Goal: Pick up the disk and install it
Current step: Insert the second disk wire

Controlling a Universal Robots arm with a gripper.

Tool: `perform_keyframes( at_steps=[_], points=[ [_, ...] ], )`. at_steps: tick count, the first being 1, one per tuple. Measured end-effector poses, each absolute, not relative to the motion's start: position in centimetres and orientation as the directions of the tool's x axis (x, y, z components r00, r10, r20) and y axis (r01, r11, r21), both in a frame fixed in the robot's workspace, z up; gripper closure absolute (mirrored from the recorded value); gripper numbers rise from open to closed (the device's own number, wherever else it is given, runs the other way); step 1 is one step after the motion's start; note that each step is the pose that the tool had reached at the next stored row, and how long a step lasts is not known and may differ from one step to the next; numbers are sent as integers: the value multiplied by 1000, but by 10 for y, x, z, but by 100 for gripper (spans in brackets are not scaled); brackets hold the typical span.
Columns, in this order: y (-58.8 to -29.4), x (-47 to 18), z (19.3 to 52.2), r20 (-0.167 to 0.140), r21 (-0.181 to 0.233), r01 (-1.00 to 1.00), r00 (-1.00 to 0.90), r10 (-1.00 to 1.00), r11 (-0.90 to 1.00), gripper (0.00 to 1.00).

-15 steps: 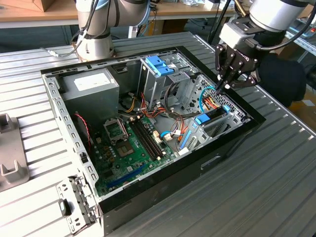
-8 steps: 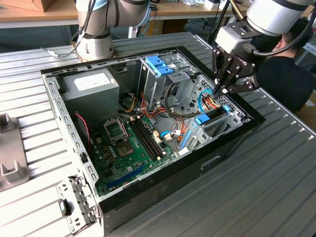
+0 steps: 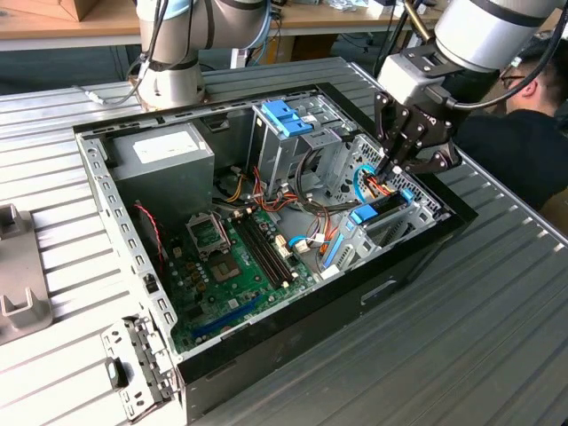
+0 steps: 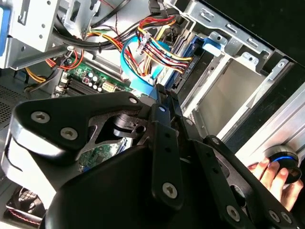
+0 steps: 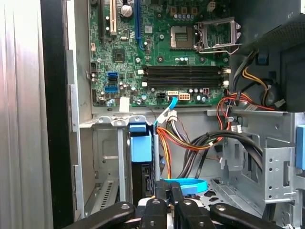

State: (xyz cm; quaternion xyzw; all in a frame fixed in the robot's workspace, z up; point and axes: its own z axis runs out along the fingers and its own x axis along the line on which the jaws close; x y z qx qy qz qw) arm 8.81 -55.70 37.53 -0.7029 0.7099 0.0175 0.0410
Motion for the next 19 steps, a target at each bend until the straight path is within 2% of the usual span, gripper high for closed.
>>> perform_keyframes(
  at_steps=[11, 19],
  points=[
    [-567, 87, 371, -83, -33, -999, -9, -997, 11, 84],
    [-567, 87, 370, -83, -126, -992, -1, -997, 11, 84]
  ],
)
